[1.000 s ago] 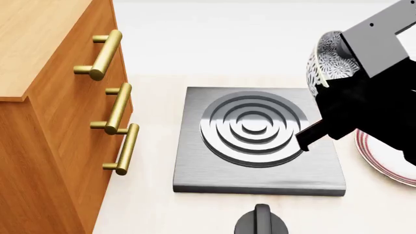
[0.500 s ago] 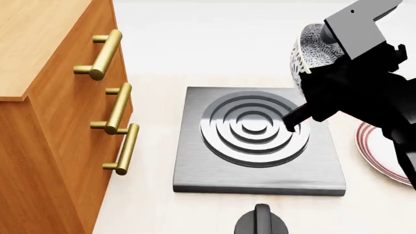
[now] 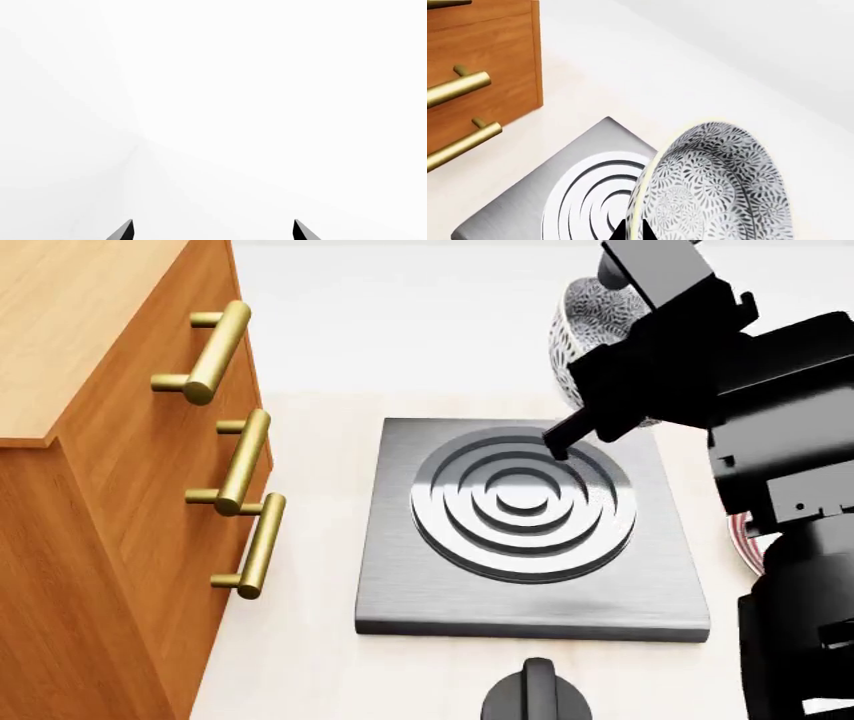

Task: Put the bowl on the stove.

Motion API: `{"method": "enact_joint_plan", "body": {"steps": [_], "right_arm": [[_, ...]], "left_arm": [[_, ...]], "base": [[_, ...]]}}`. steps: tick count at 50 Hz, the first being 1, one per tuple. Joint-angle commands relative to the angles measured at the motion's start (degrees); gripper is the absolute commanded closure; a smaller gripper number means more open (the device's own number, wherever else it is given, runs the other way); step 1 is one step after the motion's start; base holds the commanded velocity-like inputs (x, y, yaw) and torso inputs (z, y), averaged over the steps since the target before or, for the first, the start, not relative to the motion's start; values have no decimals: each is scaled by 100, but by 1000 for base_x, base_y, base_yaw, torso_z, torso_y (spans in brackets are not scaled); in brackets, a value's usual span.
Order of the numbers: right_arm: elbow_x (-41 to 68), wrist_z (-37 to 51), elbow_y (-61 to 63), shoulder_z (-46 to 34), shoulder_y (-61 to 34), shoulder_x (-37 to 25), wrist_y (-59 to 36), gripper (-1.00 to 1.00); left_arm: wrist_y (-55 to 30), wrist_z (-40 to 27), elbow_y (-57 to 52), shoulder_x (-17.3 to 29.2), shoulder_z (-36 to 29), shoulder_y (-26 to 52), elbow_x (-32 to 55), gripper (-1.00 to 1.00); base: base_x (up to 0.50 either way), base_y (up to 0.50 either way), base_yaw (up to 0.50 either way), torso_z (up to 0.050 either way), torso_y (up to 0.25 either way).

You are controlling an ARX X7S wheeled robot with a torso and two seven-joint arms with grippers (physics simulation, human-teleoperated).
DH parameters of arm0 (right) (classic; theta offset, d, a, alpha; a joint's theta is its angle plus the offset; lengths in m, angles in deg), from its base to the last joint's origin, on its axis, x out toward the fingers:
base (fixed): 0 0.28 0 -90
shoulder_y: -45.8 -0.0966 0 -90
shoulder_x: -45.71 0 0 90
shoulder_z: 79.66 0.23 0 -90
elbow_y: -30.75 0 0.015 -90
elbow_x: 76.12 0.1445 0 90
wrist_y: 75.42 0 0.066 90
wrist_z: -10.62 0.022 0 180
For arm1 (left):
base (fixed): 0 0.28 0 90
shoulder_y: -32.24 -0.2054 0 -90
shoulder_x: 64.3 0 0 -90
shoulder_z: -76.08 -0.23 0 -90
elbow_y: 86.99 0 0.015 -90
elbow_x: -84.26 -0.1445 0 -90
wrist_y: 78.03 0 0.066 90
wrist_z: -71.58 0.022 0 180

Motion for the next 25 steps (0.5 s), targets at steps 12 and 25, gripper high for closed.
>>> {"method": "enact_joint_plan", "body": {"steps": [12,25], "right_arm": [[-1405,-204,-764,1083,-93,665,-37,100],[-1459,-75,-765,1335,-49,812,-190,100]], "left_arm": [[33,-1,27,11,-57,0,7,-100],[0,-51,35,46,-71,-3,27,-100]], "base": [[0,0,0,0,1],[0,0,0,0,0]]}}
